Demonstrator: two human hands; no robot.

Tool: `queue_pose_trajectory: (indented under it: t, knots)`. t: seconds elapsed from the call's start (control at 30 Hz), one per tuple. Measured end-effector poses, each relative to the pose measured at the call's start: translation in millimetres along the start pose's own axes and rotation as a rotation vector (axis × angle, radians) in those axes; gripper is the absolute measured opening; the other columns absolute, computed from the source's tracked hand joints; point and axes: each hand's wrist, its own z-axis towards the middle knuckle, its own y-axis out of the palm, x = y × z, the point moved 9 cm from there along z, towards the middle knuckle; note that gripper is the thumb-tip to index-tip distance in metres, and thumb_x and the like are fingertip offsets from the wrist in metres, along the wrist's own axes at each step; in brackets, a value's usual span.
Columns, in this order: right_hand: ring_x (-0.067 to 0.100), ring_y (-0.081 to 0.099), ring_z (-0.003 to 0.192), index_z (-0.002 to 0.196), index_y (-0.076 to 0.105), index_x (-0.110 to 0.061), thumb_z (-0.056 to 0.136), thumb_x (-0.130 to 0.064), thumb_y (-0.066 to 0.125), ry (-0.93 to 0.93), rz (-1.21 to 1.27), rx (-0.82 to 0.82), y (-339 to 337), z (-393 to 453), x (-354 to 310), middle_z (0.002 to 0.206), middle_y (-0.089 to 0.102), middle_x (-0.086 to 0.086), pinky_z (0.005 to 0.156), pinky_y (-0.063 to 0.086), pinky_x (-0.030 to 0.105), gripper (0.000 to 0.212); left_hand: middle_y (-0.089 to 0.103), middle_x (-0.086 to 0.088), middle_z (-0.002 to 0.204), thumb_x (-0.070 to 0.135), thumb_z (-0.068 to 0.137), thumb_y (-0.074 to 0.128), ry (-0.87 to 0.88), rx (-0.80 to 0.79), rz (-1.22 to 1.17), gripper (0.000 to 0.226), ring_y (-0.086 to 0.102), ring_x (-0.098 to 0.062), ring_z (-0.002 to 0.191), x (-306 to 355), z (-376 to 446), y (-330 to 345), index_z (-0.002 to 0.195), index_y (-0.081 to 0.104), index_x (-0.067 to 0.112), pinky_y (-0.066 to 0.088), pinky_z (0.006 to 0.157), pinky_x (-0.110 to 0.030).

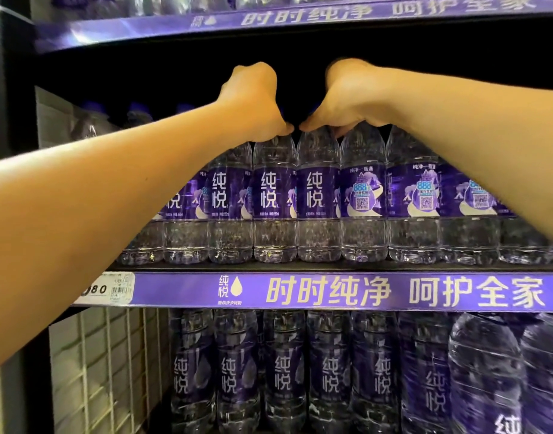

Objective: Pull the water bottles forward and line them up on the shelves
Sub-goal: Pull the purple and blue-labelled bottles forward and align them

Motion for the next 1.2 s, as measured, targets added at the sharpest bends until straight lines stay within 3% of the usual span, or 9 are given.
queue_pose_trajectory:
  t: [0.17,0.63,1.07,1.2]
  knots:
    - [0.026,0.067,0.102,0.128,0.060,-0.009,0.081,-0.017,0.081,0.000,-0.032,-0.004,0.0,2.5,-2.2,0.123,0.064,0.008,0.083,0.060,0.039,0.052,0.059,-0.007,0.089,0.035,0.079,0.081,0.020,0.001,0.008,0.039,0.059,-0.025,0.077,0.5,-0.2,0.9,0.095,0.056,0.009,0.043,0.061,-0.029]
    - [0.025,0.065,0.102,0.128,0.060,-0.012,0.079,-0.017,0.083,-0.004,-0.025,0.003,0.5,3.4,-0.1,0.122,0.064,0.007,0.073,0.059,0.032,0.054,0.060,-0.006,0.093,0.037,0.081,0.079,0.060,0.029,0.028,0.042,0.058,-0.024,0.077,0.5,2.2,2.7,0.106,0.061,0.009,0.042,0.062,-0.028]
    - [0.026,0.064,0.106,0.131,0.057,-0.012,0.082,-0.012,0.080,-0.001,0.055,-0.029,1.7,0.6,3.4,0.125,0.063,0.006,0.088,0.059,0.039,0.054,0.049,-0.006,0.081,0.038,0.081,0.078,0.089,0.093,0.075,0.041,0.052,-0.027,0.072,1.3,0.3,3.7,0.088,0.047,0.013,0.029,0.043,-0.026]
    - [0.023,0.064,0.102,0.126,0.059,-0.014,0.083,-0.012,0.079,-0.021,0.088,-0.037,1.5,-0.8,4.8,0.115,0.064,0.003,0.086,0.058,0.038,0.047,0.051,-0.007,0.085,0.040,0.080,0.079,0.099,0.104,0.082,0.040,0.052,-0.029,0.074,3.0,-1.8,3.1,0.097,0.057,0.010,0.039,0.056,-0.033]
